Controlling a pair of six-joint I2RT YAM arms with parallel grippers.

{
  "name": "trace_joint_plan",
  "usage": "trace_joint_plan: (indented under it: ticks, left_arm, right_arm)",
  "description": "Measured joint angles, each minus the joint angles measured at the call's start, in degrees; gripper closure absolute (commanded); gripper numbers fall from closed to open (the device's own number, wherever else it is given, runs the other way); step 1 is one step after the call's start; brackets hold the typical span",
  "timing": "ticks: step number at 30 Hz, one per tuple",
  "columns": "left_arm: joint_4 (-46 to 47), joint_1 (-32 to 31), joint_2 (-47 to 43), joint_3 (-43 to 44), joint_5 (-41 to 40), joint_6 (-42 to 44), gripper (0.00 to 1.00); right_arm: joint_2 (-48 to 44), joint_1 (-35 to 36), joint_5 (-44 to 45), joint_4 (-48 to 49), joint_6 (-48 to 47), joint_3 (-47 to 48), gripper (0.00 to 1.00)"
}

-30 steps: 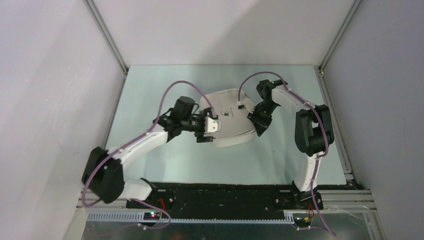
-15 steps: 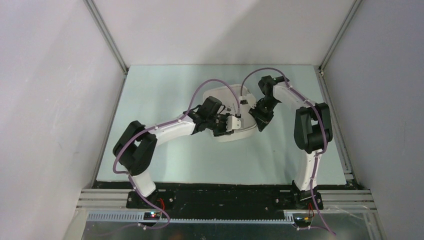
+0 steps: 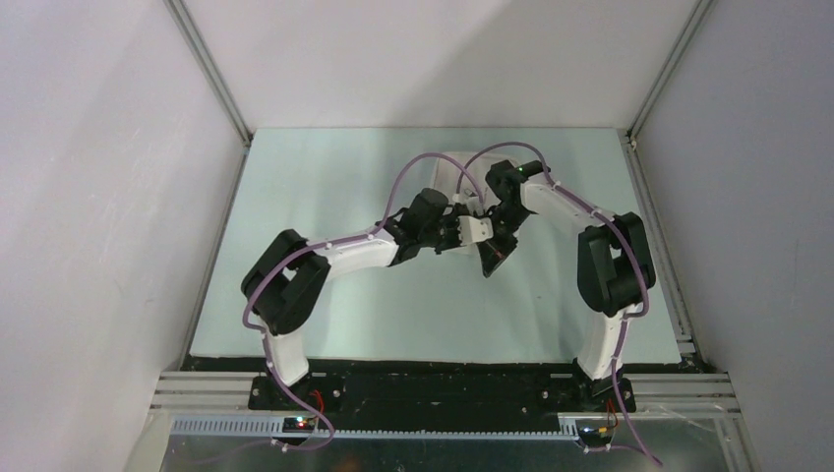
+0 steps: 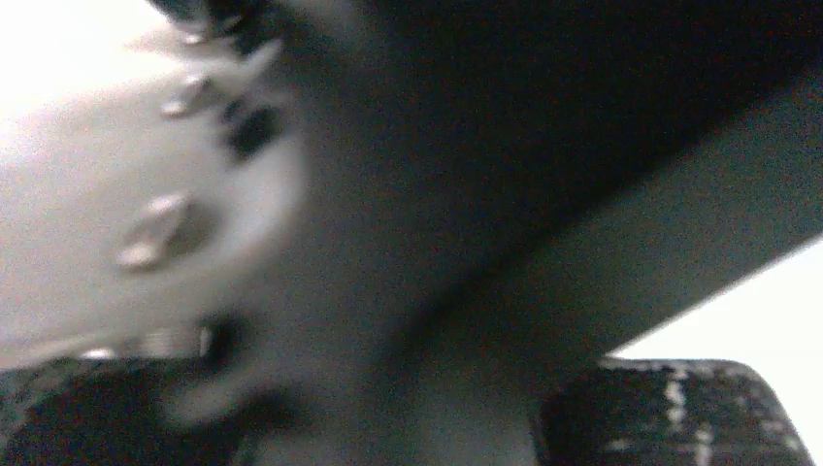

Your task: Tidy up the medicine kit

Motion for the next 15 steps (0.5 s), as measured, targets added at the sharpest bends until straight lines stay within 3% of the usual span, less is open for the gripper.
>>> trace_joint_plan:
  ticks: [2, 10, 11, 15]
  left_arm:
    - [1.31, -0.17, 0.24, 0.04, -0.39, -0.81, 0.82]
    - [3.85, 1.09, -2.86, -4.00, -0.26, -2.91, 0.25]
    - [3.63, 1.40, -4.83, -5.75, 0.52, -2.89, 0.23]
    - [1.99, 4.92, -13.66, -9.94, 2.95, -3.34, 0.12]
  right_arm:
    - [0.17, -0.26, -1.97, -0.31, 2.62, 0.90, 1.00]
    - [2.38, -0.74, -6.25, 0.90, 7.37, 4.48, 1.00]
    - [2.25, -1.03, -6.73, 1.27, 7.37, 4.50, 0.99]
    - [-0.42, -4.72, -7.87, 4.42, 8.09, 2.56, 0.77]
